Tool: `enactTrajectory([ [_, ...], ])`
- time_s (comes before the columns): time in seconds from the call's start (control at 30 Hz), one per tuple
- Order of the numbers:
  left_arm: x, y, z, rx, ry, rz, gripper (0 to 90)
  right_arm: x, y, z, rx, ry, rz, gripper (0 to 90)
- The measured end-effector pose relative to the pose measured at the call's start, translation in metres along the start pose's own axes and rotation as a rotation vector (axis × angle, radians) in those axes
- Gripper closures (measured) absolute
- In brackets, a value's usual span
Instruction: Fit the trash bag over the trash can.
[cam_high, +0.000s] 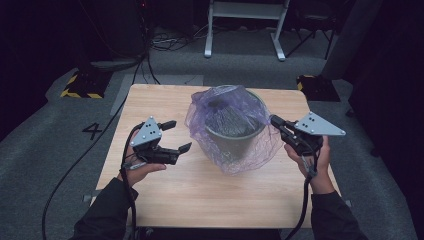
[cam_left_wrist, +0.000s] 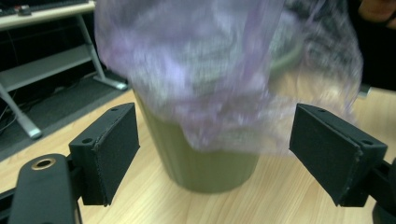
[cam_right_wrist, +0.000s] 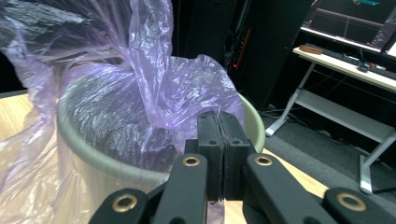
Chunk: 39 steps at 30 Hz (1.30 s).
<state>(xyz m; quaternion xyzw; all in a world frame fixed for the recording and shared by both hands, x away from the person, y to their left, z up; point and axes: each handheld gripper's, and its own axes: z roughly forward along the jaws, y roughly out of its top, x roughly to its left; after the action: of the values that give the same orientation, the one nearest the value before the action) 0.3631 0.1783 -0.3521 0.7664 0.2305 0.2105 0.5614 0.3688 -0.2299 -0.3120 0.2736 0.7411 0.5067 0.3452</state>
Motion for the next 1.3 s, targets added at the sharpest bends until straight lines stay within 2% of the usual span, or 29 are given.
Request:
enactTrajectory([
  [0.2, -0.006, 0.032, 0.007, -0.030, 0.024, 0.033, 15.6, -0.002, 0.000, 0.005, 0.006, -0.006, 0.001, 88.9],
  [0.23, -0.005, 0.037, 0.009, -0.032, 0.029, 0.025, 16.3, -0.002, -0.001, 0.006, 0.006, -0.008, 0.002, 88.8],
  [0.3, 0.000, 0.046, 0.015, -0.024, 0.065, 0.009, 20.4, -0.003, -0.001, 0.006, 0.007, -0.011, 0.002, 88.4],
  [0.37, 0.004, 0.051, 0.019, -0.013, 0.076, 0.000, 28.8, -0.004, -0.001, 0.007, 0.008, -0.014, 0.004, 87.7],
  [0.4, 0.008, 0.053, 0.023, -0.009, 0.110, 0.017, 33.9, -0.004, -0.001, 0.007, 0.008, -0.017, 0.005, 87.5],
  [0.43, 0.010, 0.054, 0.025, -0.005, 0.114, 0.026, 45.4, -0.005, -0.001, 0.006, 0.006, -0.022, 0.008, 87.0],
  [0.47, 0.012, 0.054, 0.028, 0.003, 0.120, 0.032, 51.3, -0.006, -0.002, 0.006, 0.005, -0.025, 0.010, 87.0],
  [0.6, 0.022, 0.054, 0.039, 0.028, 0.156, 0.043, 69.1, -0.010, -0.004, 0.005, 0.014, -0.047, 0.022, 87.0],
  [0.77, 0.035, 0.047, 0.052, 0.065, 0.138, 0.013, 83.2, -0.019, -0.009, 0.007, 0.041, -0.089, 0.068, 87.2],
  [0.8, 0.037, 0.045, 0.054, 0.073, 0.128, 0.002, 84.1, -0.020, -0.010, 0.007, 0.046, -0.093, 0.075, 87.3],
  [0.93, 0.045, 0.033, 0.062, 0.104, 0.132, -0.027, 85.1, -0.028, -0.020, 0.011, 0.078, -0.116, 0.115, 87.4],
  [1.13, 0.059, 0.019, 0.069, 0.128, 0.151, -0.087, 83.6, -0.042, -0.037, 0.023, 0.115, -0.103, 0.199, 87.6],
  [1.2, 0.063, 0.016, 0.073, 0.141, 0.161, -0.089, 82.8, -0.045, -0.041, 0.028, 0.125, -0.101, 0.218, 87.6],
  [1.3, 0.064, 0.014, 0.078, 0.152, 0.176, -0.090, 80.6, -0.047, -0.043, 0.034, 0.131, -0.101, 0.220, 87.5],
])
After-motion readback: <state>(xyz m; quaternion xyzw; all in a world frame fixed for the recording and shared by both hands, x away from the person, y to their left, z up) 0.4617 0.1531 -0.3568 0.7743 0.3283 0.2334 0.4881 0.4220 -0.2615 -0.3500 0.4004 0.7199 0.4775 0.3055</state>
